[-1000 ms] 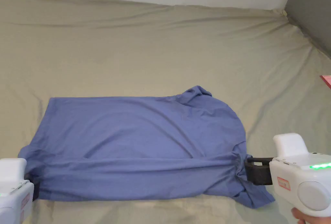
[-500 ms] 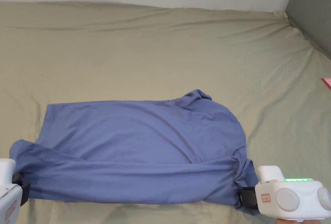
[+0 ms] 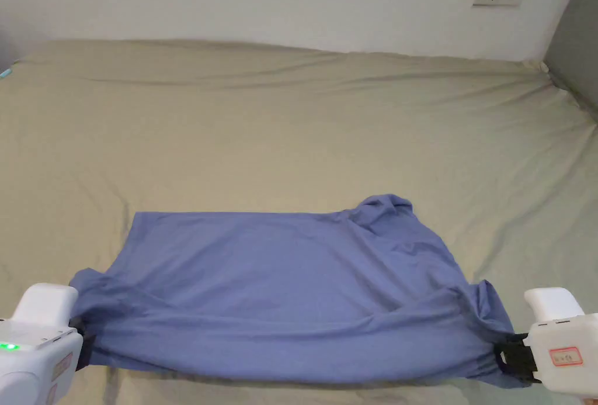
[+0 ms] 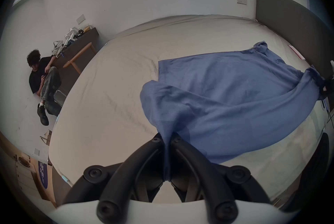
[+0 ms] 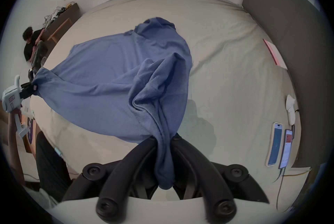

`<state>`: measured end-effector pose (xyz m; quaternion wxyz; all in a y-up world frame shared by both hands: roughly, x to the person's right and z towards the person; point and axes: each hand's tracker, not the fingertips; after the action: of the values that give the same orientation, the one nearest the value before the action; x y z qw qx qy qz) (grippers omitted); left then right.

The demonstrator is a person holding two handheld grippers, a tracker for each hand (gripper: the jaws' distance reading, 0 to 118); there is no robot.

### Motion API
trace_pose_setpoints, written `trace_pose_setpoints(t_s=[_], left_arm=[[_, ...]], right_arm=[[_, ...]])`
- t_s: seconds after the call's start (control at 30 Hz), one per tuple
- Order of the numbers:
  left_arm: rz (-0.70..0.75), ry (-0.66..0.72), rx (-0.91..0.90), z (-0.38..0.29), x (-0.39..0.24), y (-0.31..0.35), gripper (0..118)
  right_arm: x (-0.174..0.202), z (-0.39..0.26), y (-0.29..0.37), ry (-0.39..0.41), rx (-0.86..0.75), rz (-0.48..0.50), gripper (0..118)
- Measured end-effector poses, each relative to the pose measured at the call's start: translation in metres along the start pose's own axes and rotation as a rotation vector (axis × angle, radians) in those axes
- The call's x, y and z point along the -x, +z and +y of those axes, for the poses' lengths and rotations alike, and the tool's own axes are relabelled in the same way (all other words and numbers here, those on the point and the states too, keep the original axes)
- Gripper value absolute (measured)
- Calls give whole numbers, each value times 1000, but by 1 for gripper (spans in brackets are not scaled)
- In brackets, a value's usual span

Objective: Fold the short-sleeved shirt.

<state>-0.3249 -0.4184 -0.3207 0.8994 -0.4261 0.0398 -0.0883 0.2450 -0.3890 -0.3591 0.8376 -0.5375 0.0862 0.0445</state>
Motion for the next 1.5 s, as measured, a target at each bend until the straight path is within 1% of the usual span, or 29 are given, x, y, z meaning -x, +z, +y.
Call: trace_pose_setpoints(t_s=[0.1, 0.2, 0.27, 0.37, 0.5, 0.53, 0.57, 0.6, 0.63, 0.67, 0.7, 0.73, 0.77, 0.8, 0.83, 0.93, 0.97, 1.03, 1.07, 1.17, 1.2, 1.23, 1.27, 1.3, 1.37, 1.4, 1.43, 1.47, 1.5], left_arm=[[-24, -4, 30, -11, 9, 15, 2], [-56, -70, 101, -30, 8, 22, 2], [-70, -105, 160, -48, 3, 17, 2], [-83, -126, 251, -75, -4, -6, 2], [-78, -149, 319, -101, -13, -38, 2], [-84, -136, 321, -104, -15, -41, 2], [-89, -125, 321, -104, -15, -44, 2], [-88, -115, 316, -104, -15, -46, 8], [-87, -95, 308, -102, -13, -45, 12], [-84, -92, 306, -100, -13, -42, 21], [-67, -96, 304, -98, -13, -40, 45], [-19, -118, 292, -95, -12, -38, 72], [12, -132, 281, -91, -10, -35, 96], [17, -124, 263, -85, -7, -27, 111], [3, -101, 208, -76, -5, -16, 112], [-28, -9, -28, -39, -2, 31, 111], [-36, 21, -128, -24, -4, 51, 111], [-49, 63, -289, 3, -9, 85, 111], [-38, 82, -371, 17, -12, 102, 111], [0, 115, -577, 50, -28, 147, 110], [-2, 124, -632, 59, -35, 158, 104], [0, 130, -673, 67, -41, 169, 96], [4, 130, -715, 73, -49, 178, 81], [0, 111, -749, 78, -55, 186, 75], [34, 67, -791, 87, -72, 192, 61], [61, 47, -807, 91, -79, 194, 33], [78, 33, -820, 92, -85, 194, 21], [93, 42, -846, 94, -91, 193, 19], [90, 47, -861, 93, -95, 193, 17]], right_arm=[[-2, -13, 22, 25, 21, 23, 9], [-5, -34, 23, 23, 90, 53, 9], [-6, -51, 10, 4, 161, 63, 9], [-9, -75, -27, -68, 245, 72, 9], [-11, -96, -71, -112, 280, 48, 9], [-12, -98, -77, -135, 280, 51, 12], [-14, -100, -83, -162, 280, 36, 22], [-14, -101, -85, -169, 280, 20, 38], [-14, -101, -81, -161, 267, 32, 40], [-12, -99, -75, -152, 256, 38, 50], [-13, -96, -72, -109, 239, -17, 76], [-12, -93, -66, -61, 225, -79, 94], [-12, -88, -57, -19, 203, -138, 99], [-11, -81, -44, 18, 151, -185, 99], [-8, -72, -28, 50, 87, -215, 99], [7, -44, 23, 122, -103, -298, 99], [16, -33, 45, 157, -186, -331, 99], [35, -17, 80, 181, -374, -366, 99], [46, -10, 96, 176, -465, -375, 99], [80, 5, 133, 177, -671, -319, 99], [92, 9, 141, 178, -727, -315, 96], [103, 12, 148, 187, -783, -308, 94], [115, 14, 153, 195, -827, -305, 89], [124, 16, 157, 206, -859, -301, 89], [142, 18, 158, 228, -921, -308, 84], [150, 19, 158, 234, -942, -309, 65], [156, 19, 157, 232, -948, -311, 42], [162, 19, 154, 227, -956, -326, 16], [165, 18, 150, 229, -965, -311, 3]])
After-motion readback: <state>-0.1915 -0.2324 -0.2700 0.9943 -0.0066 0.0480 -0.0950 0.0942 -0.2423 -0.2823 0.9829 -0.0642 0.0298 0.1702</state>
